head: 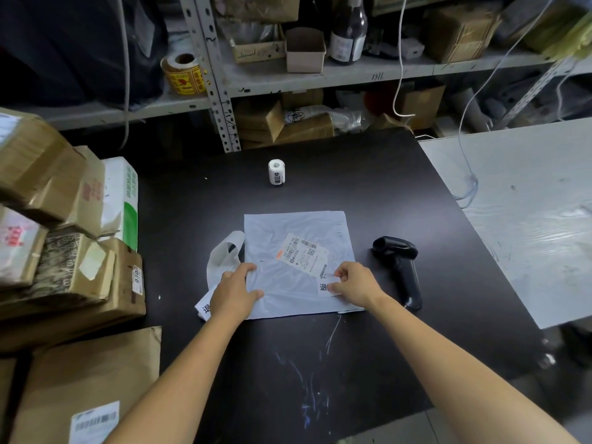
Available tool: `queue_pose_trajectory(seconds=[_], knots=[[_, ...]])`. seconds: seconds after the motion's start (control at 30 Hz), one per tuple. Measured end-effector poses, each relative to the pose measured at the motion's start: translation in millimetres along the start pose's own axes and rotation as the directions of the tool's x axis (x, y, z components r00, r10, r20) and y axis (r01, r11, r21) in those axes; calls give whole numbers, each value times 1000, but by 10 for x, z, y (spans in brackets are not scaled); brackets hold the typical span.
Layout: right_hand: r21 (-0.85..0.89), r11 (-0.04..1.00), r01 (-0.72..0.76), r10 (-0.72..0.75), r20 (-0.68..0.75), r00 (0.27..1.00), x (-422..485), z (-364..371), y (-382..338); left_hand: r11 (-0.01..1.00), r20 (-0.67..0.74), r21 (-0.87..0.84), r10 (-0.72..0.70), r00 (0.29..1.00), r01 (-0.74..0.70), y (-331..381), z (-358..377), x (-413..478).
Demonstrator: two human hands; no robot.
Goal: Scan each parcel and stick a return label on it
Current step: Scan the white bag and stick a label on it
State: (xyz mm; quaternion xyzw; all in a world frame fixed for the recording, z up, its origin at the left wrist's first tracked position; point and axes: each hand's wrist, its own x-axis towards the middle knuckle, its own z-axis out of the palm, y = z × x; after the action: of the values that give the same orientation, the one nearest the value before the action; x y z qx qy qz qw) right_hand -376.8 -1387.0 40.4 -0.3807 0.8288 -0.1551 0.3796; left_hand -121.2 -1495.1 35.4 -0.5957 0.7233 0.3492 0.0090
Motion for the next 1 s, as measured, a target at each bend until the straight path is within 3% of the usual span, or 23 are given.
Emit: queue_pose_trajectory(seconds=[0.43, 0.67, 0.87, 1.0], knots=[[-185, 974, -128, 102, -143, 984, -18, -264, 111, 1000, 21, 18, -14, 1000, 13, 66, -37, -8], [26, 995, -100, 102, -79, 992, 93, -223, -68, 998, 21, -48, -37, 999, 38, 95, -43, 26], [160, 983, -88, 100, -68, 993, 100, -219, -166, 964, 56, -264, -10, 998, 25, 51, -87, 75], [237, 971, -27, 50, -93, 994, 32, -314, -292, 916, 3, -400, -10, 1000, 11, 104, -246, 44]])
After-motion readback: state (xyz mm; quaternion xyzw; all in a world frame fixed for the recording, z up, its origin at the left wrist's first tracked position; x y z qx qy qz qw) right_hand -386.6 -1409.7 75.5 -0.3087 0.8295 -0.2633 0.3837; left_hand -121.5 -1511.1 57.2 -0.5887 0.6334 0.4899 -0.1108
